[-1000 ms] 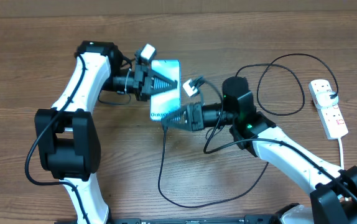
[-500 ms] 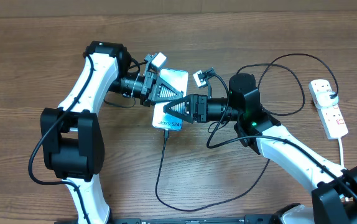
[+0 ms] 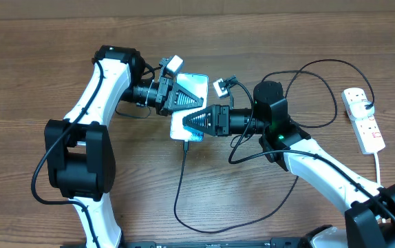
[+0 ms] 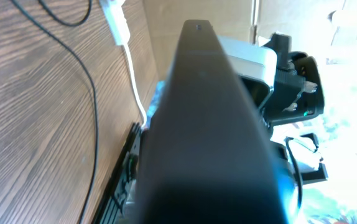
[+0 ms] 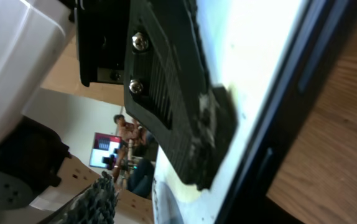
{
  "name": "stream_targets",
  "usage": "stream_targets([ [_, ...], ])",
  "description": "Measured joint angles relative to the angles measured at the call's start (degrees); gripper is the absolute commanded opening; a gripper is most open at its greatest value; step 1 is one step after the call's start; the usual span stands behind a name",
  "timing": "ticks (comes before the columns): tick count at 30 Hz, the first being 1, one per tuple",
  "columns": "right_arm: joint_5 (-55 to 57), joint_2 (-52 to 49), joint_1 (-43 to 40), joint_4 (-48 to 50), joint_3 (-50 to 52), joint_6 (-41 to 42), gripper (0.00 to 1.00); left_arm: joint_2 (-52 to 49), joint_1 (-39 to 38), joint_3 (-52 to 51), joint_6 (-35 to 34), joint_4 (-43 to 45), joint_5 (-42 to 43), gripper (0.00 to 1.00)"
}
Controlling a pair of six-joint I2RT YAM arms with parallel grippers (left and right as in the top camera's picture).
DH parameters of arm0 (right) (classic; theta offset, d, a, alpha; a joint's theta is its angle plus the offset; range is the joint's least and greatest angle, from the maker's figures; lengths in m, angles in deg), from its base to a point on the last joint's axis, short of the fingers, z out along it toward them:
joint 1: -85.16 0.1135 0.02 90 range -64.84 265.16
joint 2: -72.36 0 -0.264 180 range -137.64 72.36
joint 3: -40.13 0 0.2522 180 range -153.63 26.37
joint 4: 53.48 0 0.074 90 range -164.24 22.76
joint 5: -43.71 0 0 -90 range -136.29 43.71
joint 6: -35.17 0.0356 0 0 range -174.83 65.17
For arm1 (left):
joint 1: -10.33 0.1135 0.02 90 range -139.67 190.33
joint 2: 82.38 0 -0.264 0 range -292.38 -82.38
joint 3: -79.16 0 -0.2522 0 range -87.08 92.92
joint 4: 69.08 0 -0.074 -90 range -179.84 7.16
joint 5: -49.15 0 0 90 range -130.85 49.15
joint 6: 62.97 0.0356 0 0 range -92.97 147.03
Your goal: Plug charger to phone and switch on socket
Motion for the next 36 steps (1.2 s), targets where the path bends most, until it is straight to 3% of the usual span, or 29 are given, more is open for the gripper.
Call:
stream_targets([
  [7,-0.04,0.00,0.02,4.09,0.00,6.58,0.41,0.00,-0.13,0.00,0.20,2.67,2.43,0.04],
  [12,-0.94,0.02,0.02,3.76,-0.02,8.31,0.39,0.00,-0.13,-0.02,0.33,4.70,3.82,0.04],
  [16,-1.68,0.00,-0.02,3.37,-0.02,8.72,0.31,0.00,-0.15,-0.02,0.35,5.33,4.57,0.04],
  [17,-1.79,0.00,-0.04,2.89,-0.02,8.79,0.24,0.00,-0.15,-0.02,0.37,5.38,4.63,0.04],
  [23,-1.86,0.00,-0.07,-1.84,-0.02,7.78,0.04,0.00,-0.15,-0.20,0.31,5.73,5.35,0.04],
  [30,-1.70,0.17,-0.04,-2.97,-0.35,4.83,0.06,0.00,-0.15,-0.55,-0.31,5.73,5.90,0.04],
  [31,-1.49,0.17,-0.02,-2.99,-0.35,4.81,0.17,0.00,-0.15,-0.55,-0.31,5.75,5.90,0.04],
  [32,-1.33,0.17,-0.02,-3.28,-0.35,4.94,0.34,0.00,-0.15,-0.55,-0.26,5.77,5.88,0.04],
  [33,-0.85,0.17,-0.02,-3.61,-0.37,5.22,0.42,0.00,-0.15,-0.55,-0.09,6.10,5.46,0.04],
  [36,0.50,0.17,0.04,-4.35,-0.35,5.51,0.45,0.00,-0.15,-0.55,0.00,6.01,5.46,0.04],
])
